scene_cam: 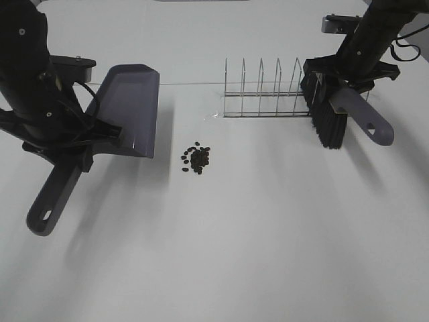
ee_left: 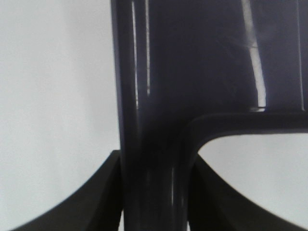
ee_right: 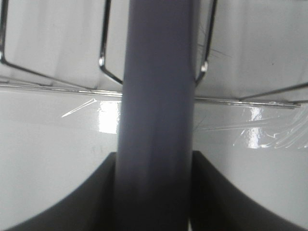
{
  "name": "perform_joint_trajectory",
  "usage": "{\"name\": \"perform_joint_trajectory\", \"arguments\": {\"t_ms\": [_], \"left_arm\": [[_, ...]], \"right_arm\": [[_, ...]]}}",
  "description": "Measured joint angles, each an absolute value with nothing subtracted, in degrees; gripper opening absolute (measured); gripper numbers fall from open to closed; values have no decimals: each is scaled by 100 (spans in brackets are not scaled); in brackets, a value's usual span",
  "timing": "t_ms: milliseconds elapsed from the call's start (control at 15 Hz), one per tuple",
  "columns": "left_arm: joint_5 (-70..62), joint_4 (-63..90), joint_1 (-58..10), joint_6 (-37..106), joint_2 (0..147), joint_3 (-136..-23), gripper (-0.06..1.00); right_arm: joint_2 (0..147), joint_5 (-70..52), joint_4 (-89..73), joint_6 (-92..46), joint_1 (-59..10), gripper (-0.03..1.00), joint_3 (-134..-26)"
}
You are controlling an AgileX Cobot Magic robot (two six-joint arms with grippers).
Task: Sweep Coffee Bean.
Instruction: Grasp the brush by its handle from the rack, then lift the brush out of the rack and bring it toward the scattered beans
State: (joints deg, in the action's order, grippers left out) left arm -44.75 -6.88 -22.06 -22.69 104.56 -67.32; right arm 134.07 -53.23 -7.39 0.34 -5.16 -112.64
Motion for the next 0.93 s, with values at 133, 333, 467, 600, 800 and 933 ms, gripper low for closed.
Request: {"name": "perform_joint_trajectory", "arguments": {"t_ms": [133,333,467,600,800,933], "left_arm": [[-4475,-688,-2206,-2269,10456,-6732,36],[-4475,-688,-2206,-2269,10456,-6732,36],[-4475,-688,-2206,-2269,10456,-6732,36],[-4475,-688,-2206,-2269,10456,-6732,36],[-4475,-688,-2206,-2269,10456,-6732,36],[-4475,-688,-2206,-2269,10456,-6732,36]], "right_arm": [[13459,-5340,-739,40,-516,35,-11367],[13465,-5655,-739,63,-516,35,-11608],[13465,-6045,-733,69,-516,35,-11958],[13413,-6285,-728,103,-516,35,-12175],[12794,-6824,-613,178,-516,35,-12359],[12450,-6973,-590,178,-516,35,-12399]]}}
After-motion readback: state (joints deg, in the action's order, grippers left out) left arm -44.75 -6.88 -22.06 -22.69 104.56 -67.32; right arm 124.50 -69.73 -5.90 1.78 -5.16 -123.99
